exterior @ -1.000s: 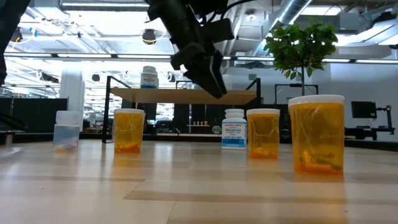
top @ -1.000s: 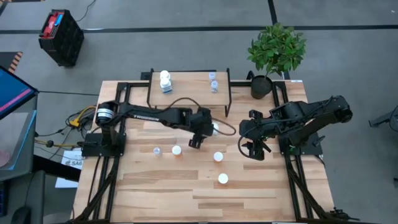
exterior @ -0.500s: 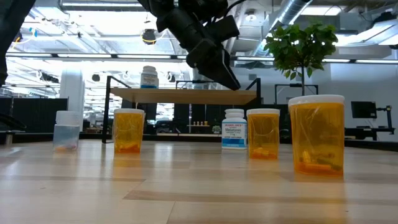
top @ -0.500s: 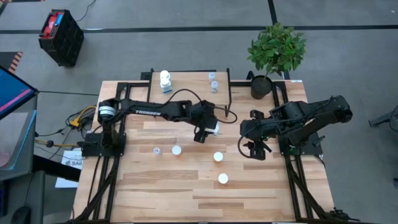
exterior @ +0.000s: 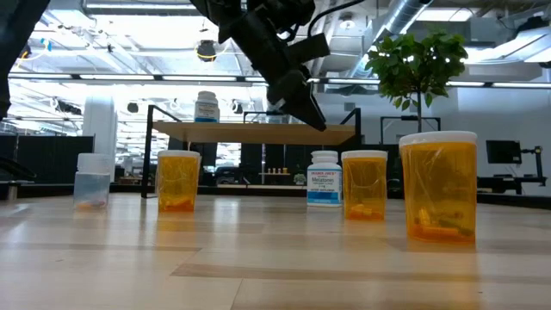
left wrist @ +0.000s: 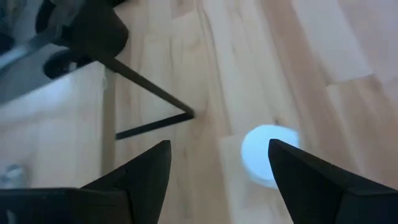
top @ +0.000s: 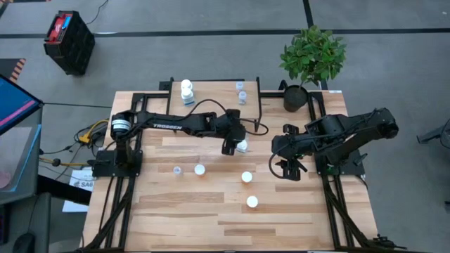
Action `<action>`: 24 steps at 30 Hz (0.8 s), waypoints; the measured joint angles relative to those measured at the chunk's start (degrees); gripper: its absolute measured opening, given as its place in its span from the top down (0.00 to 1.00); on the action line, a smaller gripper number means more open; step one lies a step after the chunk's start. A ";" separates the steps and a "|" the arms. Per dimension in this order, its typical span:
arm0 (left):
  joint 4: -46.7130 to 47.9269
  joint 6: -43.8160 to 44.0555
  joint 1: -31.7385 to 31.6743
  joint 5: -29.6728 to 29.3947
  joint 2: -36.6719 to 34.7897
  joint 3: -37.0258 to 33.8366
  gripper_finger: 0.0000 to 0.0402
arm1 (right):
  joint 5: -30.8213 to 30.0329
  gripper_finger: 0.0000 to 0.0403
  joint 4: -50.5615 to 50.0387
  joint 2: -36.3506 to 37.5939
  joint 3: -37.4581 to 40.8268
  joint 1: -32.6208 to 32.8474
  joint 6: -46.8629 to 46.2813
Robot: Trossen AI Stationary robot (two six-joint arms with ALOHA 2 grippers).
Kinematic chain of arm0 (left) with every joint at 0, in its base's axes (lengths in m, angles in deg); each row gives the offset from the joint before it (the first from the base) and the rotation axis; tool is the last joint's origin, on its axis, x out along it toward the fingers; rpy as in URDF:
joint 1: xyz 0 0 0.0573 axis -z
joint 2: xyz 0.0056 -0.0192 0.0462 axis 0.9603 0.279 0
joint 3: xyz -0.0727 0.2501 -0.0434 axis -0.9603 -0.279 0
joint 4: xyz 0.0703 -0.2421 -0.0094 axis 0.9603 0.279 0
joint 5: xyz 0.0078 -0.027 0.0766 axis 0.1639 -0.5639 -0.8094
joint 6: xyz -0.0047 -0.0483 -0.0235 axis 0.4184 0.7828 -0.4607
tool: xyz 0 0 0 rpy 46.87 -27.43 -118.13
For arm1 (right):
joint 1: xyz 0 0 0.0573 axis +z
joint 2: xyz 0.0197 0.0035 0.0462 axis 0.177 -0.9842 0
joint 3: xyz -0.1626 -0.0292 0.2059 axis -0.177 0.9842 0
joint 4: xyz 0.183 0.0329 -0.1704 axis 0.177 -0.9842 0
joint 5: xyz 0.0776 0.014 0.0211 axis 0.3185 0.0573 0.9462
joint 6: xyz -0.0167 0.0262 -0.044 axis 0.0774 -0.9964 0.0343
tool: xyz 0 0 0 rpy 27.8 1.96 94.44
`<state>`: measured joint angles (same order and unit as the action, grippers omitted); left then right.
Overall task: Pick and place medicine bottles onto shelf by color
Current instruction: Put the white pill bottle on the shelf aligned with the other white pill bottles
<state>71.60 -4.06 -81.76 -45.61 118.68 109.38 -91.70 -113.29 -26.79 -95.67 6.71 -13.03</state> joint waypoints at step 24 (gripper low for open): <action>0.19 2.88 -1.01 10.04 1.84 -0.06 0.21 | 0.29 0.39 -0.37 0.00 0.00 0.00 -0.44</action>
<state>71.79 -1.18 -82.77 -35.57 120.52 109.32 -91.41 -113.66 -26.79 -95.67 6.71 -13.47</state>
